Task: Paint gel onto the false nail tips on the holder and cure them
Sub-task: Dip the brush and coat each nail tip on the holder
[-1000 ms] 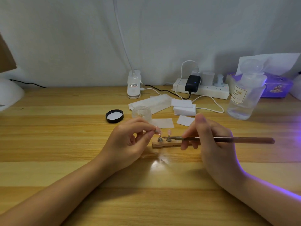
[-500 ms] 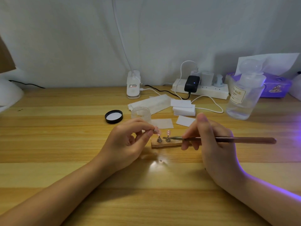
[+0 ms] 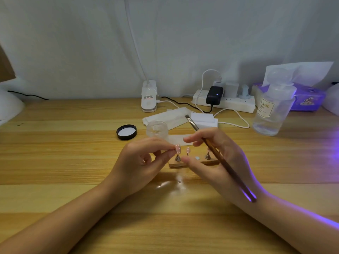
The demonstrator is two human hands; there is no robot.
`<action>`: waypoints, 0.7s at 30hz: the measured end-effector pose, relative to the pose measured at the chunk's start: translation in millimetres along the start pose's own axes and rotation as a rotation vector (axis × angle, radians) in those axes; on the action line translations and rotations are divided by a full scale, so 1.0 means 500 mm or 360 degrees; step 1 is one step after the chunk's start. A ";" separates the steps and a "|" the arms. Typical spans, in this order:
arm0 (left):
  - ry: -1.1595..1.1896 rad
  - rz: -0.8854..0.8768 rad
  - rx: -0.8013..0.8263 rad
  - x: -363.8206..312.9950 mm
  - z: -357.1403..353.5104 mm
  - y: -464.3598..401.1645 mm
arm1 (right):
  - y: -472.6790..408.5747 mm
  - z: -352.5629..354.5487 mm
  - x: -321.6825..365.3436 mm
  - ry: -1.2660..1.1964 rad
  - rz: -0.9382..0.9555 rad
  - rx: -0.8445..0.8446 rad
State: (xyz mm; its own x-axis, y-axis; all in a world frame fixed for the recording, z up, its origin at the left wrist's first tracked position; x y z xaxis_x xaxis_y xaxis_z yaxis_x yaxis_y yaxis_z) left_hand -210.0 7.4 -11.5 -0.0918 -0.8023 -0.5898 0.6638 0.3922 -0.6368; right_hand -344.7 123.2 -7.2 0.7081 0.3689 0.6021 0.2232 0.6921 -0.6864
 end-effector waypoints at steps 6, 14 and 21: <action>0.0002 -0.0045 0.0027 0.001 -0.005 0.001 | 0.000 -0.006 -0.002 0.0011 0.0031 0.0046; -0.0023 -0.0062 0.0082 -0.004 -0.004 0.001 | -0.003 -0.006 -0.006 -0.0054 0.0162 0.0059; 0.0012 0.0095 -0.0009 -0.005 0.003 0.003 | -0.007 0.014 -0.011 -0.0084 0.0093 -0.0112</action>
State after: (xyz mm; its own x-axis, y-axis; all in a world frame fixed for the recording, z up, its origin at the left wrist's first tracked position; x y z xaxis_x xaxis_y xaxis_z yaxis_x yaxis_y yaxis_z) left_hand -207.4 9.4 -10.2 -0.0578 -0.7741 -0.6304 0.6639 0.4418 -0.6034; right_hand -354.2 123.1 -5.4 0.6855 0.4408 0.5795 0.2302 0.6238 -0.7469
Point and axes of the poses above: each hand's wrist, its own y-axis away from the middle knuckle, its own z-axis out of the back of the hand, x = y × z, the point moved 1 cm from there along -y, towards the middle knuckle, and after that the axes turned 8 degrees about z, right-handed, at the moved point
